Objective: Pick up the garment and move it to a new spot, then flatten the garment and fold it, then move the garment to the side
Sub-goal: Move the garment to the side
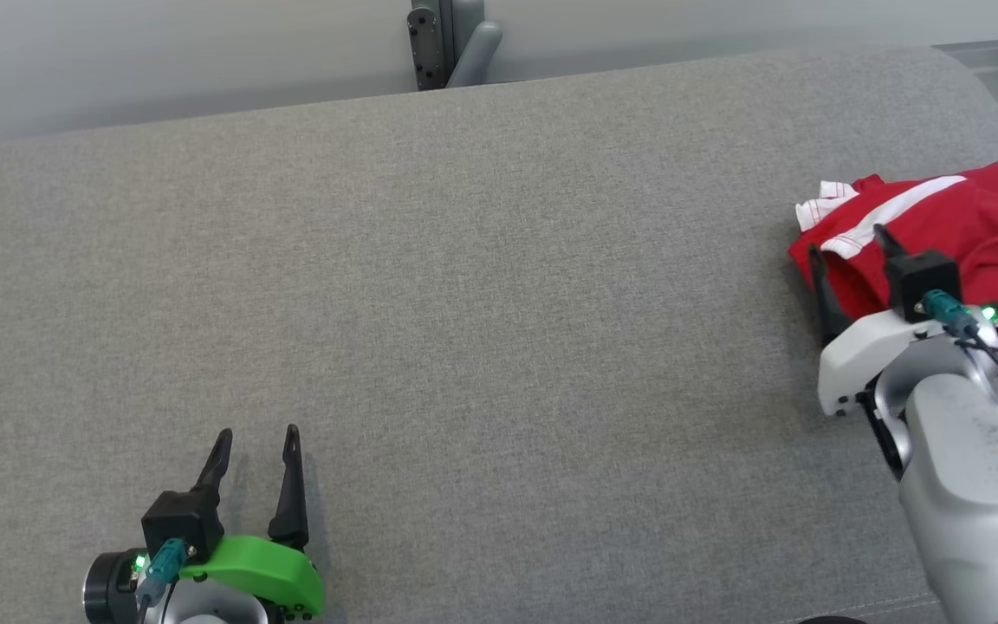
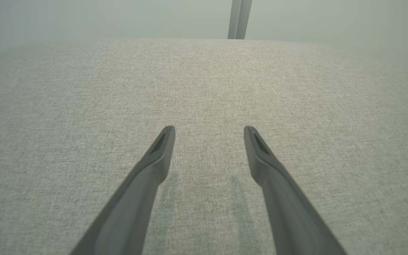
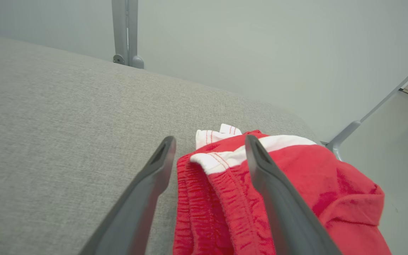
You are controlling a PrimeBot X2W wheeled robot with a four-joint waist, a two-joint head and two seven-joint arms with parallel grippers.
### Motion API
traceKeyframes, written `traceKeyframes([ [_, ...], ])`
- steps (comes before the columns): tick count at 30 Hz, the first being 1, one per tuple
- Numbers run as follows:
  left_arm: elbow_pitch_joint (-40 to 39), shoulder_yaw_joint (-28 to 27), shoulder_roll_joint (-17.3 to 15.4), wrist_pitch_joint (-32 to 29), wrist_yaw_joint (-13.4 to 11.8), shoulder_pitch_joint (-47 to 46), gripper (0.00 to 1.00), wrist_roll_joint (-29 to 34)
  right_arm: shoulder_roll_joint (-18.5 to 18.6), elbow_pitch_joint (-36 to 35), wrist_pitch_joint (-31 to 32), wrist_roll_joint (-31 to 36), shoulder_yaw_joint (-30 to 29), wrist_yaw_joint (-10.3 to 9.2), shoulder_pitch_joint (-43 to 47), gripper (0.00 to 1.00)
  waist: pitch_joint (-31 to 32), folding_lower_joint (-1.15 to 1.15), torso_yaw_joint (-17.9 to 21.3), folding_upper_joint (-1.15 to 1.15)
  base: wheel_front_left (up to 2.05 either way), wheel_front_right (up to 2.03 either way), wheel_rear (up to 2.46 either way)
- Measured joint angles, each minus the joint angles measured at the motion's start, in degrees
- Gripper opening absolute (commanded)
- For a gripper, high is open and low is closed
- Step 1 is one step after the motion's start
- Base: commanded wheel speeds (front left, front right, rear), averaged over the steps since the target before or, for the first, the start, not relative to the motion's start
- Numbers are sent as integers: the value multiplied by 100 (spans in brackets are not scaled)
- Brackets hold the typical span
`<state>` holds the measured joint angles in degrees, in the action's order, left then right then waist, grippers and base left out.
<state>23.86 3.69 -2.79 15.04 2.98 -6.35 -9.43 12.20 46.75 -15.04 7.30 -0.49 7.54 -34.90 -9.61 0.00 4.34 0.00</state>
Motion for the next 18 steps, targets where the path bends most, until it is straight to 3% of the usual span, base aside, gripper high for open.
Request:
traceKeyframes([
  [6,-10,-25,0,0,-7,72,100,-52,-468,-603,-1,-483,276,0,561,100,187,0,-33,0,0,0,0],
  [18,55,-168,0,0,-55,281,100,-58,-868,-1050,-1,-913,492,-1,1668,100,578,0,-167,0,0,0,0],
])
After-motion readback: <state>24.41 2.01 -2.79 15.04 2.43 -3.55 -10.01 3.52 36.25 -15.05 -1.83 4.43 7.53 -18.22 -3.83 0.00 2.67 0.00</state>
